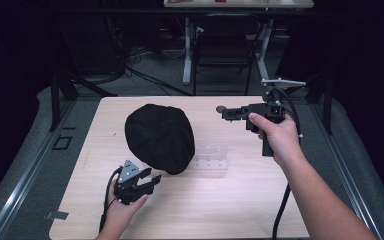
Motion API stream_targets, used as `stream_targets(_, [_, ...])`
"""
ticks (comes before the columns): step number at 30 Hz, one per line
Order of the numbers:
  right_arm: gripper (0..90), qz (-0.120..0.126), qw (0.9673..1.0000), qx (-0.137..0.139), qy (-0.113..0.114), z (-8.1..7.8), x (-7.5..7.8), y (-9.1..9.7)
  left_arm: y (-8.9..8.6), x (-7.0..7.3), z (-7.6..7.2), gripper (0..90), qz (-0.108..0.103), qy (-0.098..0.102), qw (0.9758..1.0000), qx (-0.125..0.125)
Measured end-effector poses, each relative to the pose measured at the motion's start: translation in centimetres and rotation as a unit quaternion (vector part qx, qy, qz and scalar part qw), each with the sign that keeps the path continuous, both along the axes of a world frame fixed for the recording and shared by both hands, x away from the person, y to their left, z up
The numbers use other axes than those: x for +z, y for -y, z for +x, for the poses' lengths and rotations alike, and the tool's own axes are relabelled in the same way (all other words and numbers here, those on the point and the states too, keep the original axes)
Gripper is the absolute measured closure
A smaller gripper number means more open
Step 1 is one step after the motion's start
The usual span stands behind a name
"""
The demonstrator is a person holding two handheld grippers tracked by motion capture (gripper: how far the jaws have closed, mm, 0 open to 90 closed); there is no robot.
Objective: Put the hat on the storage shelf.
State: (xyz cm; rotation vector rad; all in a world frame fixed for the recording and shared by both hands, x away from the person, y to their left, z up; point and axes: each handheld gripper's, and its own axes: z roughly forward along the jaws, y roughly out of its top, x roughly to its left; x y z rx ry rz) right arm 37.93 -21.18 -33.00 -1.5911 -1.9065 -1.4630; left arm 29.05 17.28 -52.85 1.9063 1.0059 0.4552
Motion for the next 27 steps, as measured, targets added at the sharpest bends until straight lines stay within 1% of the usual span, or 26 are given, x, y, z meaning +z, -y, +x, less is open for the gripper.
stream_targets(2, [72.3, -0.008, 1.0, -0.002, 0.002, -0.2, -0.1, 0.2, -0.5, 0.0, -0.2, 52.5, -0.005, 0.0, 1.0, 0.003])
stream_targets(5, [70.1, -0.025, 0.9995, -0.009, 0.016, -0.6, -0.3, 0.3, -0.9, 0.1, -0.4, 50.4, -0.006, 0.004, 0.9999, 0.01])
stream_targets(7, [68.4, -0.049, 0.9984, -0.013, 0.026, -1.1, -0.5, 0.3, -1.1, 0.2, -0.5, 49.5, -0.007, 0.004, 0.9999, 0.009])
stream_targets(9, [66.8, -0.074, 0.9963, -0.019, 0.041, -1.5, -0.9, 0.3, -1.3, 0.3, -0.7, 48.9, -0.006, 0.003, 0.9999, 0.007])
stream_targets(12, [64.1, -0.089, 0.9946, -0.023, 0.049, -2.2, -1.6, 0.5, -1.6, 0.3, -1.0, 48.1, -0.006, 0.008, 0.9999, 0.009])
stream_targets(14, [62.0, -0.098, 0.9929, -0.028, 0.061, -2.8, -2.1, 0.6, -1.9, 0.2, -1.1, 47.7, -0.012, 0.011, 0.9998, 0.011])
stream_targets(16, [58.7, -0.117, 0.9896, -0.035, 0.076, -3.4, -2.7, 0.7, -2.1, -0.1, -1.2, 47.4, -0.018, 0.013, 0.9996, 0.017])
stream_targets(18, [55.6, -0.134, 0.986, -0.04, 0.09, -4.0, -3.3, 0.8, -2.3, -0.5, -1.2, 47.4, -0.017, 0.011, 0.9996, 0.02])
stream_targets(19, [54.1, -0.139, 0.9849, -0.042, 0.094, -4.2, -3.6, 0.8, -2.3, -0.7, -1.2, 47.4, -0.018, 0.01, 0.9996, 0.022])
stream_targets(20, [53.1, -0.141, 0.9839, -0.041, 0.101, -4.4, -3.9, 0.8, -2.4, -0.9, -1.2, 47.4, -0.016, 0.008, 0.9996, 0.023])
stream_targets(22, [51.6, -0.143, 0.9829, -0.041, 0.109, -4.9, -4.6, 0.8, -2.3, -1.0, -1.3, 47.4, -0.013, 0.014, 0.9996, 0.023])
stream_targets(24, [50.7, -0.147, 0.9811, -0.042, 0.119, -5.4, -5.4, 0.8, -2.3, -1.1, -1.4, 47.4, -0.014, 0.013, 0.9996, 0.021])
stream_targets(25, [50.6, -0.163, 0.9787, -0.037, 0.12, -5.6, -5.6, 0.8, -2.3, -1.1, -1.3, 47.4, -0.016, 0.015, 0.9996, 0.019])
stream_targets(27, [50.4, -0.177, 0.9726, -0.042, 0.145, -6.4, -6.5, 0.6, -2.1, -1.2, -1.3, 47.1, -0.017, 0.015, 0.9996, 0.017])
